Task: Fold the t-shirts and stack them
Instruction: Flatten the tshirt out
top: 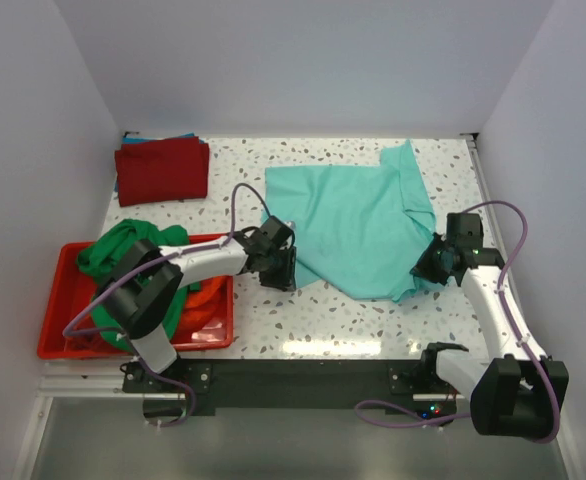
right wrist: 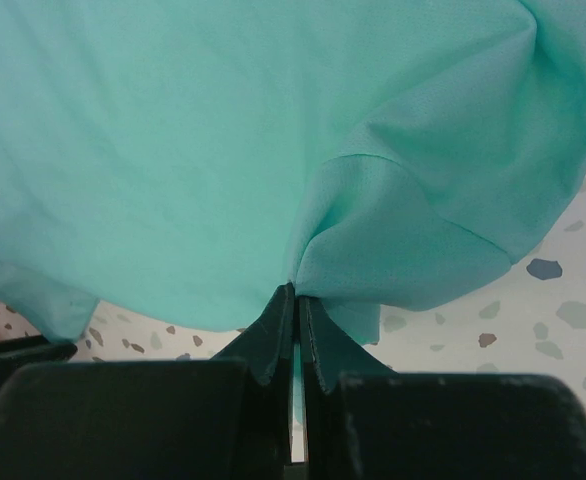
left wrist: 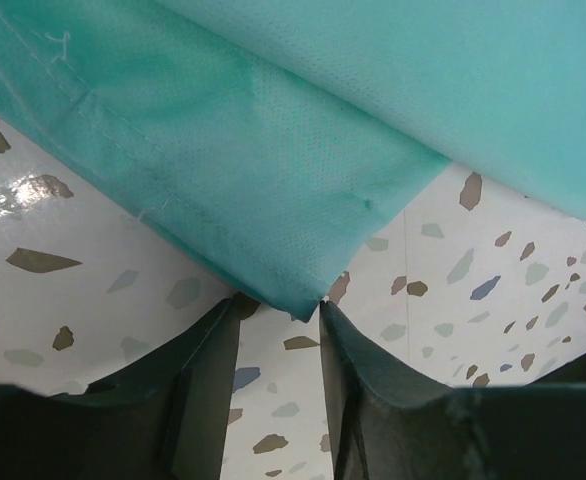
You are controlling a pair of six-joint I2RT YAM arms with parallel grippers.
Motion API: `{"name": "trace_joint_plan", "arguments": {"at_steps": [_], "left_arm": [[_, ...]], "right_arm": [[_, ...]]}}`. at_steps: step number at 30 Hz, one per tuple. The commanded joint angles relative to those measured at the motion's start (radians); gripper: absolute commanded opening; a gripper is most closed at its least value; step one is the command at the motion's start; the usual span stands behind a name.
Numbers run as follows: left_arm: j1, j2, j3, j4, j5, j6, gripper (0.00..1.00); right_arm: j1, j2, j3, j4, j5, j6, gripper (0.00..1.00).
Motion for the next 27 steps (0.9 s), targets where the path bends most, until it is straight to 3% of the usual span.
{"name": "trace_joint_plan", "arguments": {"at_steps": [1,7,11,17,21,24,27], "left_arm": [[-0.005,0.031,0.016,0.022,-0.015,-0.011,0.4],[-0.006,0.046,-0.013,0.057,0.01,-0.023,0.22],[-0.005,0.057,-0.04,0.111,0.001,-0.028,0.0],[0.055,-0.049,-0.027,0.045,-0.096,-0.022,0.0],[0.221,-0.294,-0.013,0.005,-0.105,-0.031,0.0],[0.394,-0.403,0.051,-0.046,-0.116,0.018,0.0],[0.489,-0.423,0.137,-0.132,-0.118,0.081,0.0]], "right_arm": [[-0.001,-0.016,-0.004,0.023,-0.017,-0.014,0.01],[0.001,-0.02,-0.007,0.022,-0.019,-0.014,0.01],[-0.001,-0.022,-0.009,0.019,-0.02,-0.016,0.01],[0.001,-0.025,0.016,0.002,0.003,-0.025,0.01],[0.001,-0.022,0.077,-0.021,0.046,-0.044,0.01],[0.001,-0.01,0.149,-0.033,0.079,-0.051,0.01],[0.001,0.013,0.233,-0.029,0.087,-0.022,0.01]]}}
